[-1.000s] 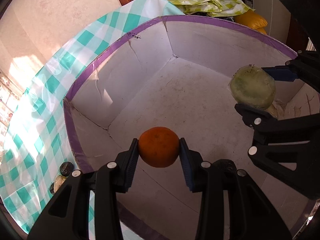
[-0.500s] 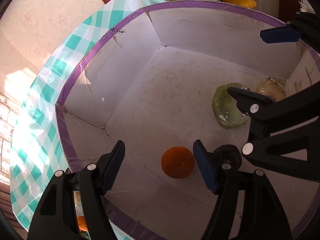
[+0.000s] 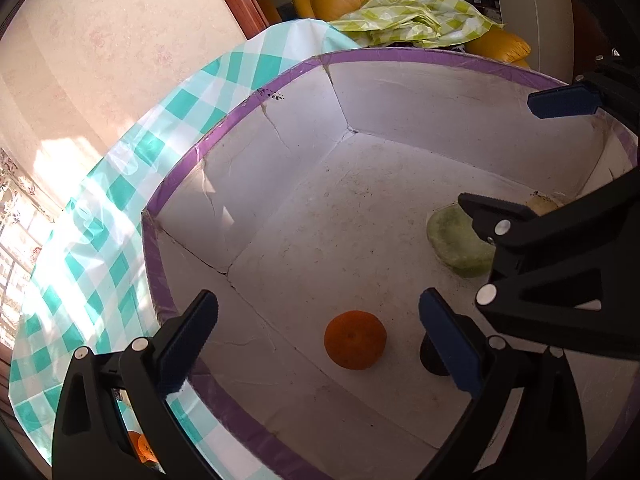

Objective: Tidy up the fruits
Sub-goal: 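Open the left tool to drop the orange while the right tool releases the green fruit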

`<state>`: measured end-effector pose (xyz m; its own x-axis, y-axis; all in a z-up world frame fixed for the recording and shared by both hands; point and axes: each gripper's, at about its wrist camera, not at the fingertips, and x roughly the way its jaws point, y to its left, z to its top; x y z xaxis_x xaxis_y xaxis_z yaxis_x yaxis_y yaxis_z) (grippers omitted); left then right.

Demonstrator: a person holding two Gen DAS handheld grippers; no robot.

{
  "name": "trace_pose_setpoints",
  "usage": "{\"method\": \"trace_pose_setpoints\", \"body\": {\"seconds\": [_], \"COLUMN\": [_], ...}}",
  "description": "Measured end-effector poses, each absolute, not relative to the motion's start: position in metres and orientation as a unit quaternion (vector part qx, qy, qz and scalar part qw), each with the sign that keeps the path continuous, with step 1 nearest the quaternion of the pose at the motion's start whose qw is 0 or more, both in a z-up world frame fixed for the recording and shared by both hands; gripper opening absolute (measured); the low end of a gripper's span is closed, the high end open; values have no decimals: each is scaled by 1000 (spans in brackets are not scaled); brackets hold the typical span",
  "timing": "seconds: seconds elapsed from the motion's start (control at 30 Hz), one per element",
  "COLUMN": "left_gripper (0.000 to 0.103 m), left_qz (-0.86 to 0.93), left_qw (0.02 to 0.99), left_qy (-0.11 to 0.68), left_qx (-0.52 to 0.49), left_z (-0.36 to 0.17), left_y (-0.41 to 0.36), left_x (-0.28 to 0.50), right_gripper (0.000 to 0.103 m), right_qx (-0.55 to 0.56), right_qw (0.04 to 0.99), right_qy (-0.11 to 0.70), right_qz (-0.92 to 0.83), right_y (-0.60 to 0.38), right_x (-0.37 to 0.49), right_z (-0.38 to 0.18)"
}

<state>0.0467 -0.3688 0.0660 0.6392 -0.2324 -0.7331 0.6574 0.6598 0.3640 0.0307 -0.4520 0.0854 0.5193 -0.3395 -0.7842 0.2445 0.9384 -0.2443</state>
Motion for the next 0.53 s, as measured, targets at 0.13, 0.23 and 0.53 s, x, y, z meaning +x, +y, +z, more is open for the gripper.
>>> {"method": "trace_pose_setpoints", "body": {"seconds": [0.13, 0.23, 0.53], "left_gripper": [101, 101, 101], "left_qz": [-262, -260, -259], "left_qw": [860, 871, 897], "left_qy": [321, 312, 278], "left_qx": [297, 276, 225], "left_z": [69, 71, 85], "left_y": [-366, -362, -342], "left_x": [42, 40, 27], "right_gripper": [87, 87, 88], "right_qx": [-42, -42, -25], "right_qw": [877, 882, 896], "right_qy": [447, 436, 397], "right_qz": [-168, -173, -195], "right_y": [-454, -452, -456], "right_x": [28, 26, 19], "right_z": [88, 90, 97]}}
